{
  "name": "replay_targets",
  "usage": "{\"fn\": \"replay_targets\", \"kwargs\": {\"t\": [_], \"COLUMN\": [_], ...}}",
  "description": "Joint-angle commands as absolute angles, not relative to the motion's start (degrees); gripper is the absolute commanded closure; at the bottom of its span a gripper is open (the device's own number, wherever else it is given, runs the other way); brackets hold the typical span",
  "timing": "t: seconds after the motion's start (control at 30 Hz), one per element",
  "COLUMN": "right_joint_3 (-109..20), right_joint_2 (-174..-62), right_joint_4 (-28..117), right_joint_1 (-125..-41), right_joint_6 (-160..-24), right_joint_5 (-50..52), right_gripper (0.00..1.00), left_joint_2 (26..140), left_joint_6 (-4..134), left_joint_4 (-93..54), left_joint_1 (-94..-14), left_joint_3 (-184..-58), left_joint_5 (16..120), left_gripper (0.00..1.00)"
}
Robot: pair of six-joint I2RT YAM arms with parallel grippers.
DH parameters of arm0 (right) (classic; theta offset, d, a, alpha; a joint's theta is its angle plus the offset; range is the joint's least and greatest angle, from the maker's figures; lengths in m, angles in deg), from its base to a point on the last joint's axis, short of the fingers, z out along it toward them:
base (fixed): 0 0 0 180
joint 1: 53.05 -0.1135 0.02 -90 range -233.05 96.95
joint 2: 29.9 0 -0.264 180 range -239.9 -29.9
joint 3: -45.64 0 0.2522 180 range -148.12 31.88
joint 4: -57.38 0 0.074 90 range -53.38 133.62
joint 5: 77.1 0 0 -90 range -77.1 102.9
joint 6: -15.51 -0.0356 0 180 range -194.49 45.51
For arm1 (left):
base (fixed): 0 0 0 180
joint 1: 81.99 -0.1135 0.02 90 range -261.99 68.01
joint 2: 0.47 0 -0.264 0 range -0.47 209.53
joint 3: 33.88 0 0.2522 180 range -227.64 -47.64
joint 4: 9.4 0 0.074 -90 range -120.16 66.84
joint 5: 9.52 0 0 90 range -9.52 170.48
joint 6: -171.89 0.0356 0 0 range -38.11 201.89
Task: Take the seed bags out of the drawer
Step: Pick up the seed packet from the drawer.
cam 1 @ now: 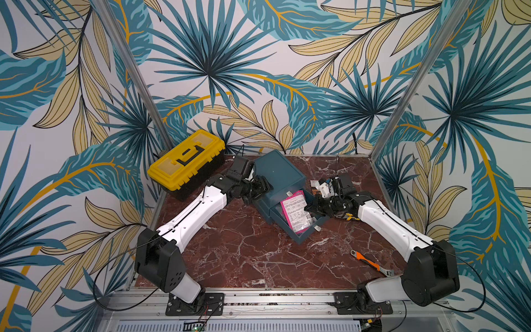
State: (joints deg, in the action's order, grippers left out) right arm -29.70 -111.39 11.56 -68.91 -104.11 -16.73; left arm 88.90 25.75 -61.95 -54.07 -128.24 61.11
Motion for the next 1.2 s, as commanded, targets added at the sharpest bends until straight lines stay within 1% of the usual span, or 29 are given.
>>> {"fn": "replay_targets", "kwargs": {"t": [0.0, 0.13, 0.37, 0.7, 1.17], "right_joint_3": [-31.07, -30.4, -27.94, -25.51, -27.22], "right_joint_2": [-110.94, -114.03, -116.28, -117.06, -117.74], "right_joint_4": [8.94, 9.75, 14.61, 21.43, 18.94], "right_joint_1": [-68.86, -68.91, -69.04, -70.6, -70.71], "right_joint_6": [-104.63, -105.07, -107.83, -114.83, -121.16], "right_joint_5": [-17.48, -17.29, -17.38, -15.78, -14.29], "right_gripper": [1.0, 1.0, 1.0, 1.0, 1.0], "left_joint_2": [87.55, 87.44, 86.99, 87.23, 87.38], "left_joint_6": [26.24, 26.25, 26.08, 25.82, 25.98], "left_joint_4": [-61.83, -61.94, -62.36, -62.33, -62.35], "left_joint_1": [-53.85, -53.87, -53.7, -53.69, -53.73], "left_joint_3": [-126.76, -126.58, -126.83, -126.86, -127.28], "left_joint_5": [61.51, 61.52, 62.1, 62.4, 62.44], "left_gripper": [0.34, 0.34, 0.34, 0.34, 0.34]}}
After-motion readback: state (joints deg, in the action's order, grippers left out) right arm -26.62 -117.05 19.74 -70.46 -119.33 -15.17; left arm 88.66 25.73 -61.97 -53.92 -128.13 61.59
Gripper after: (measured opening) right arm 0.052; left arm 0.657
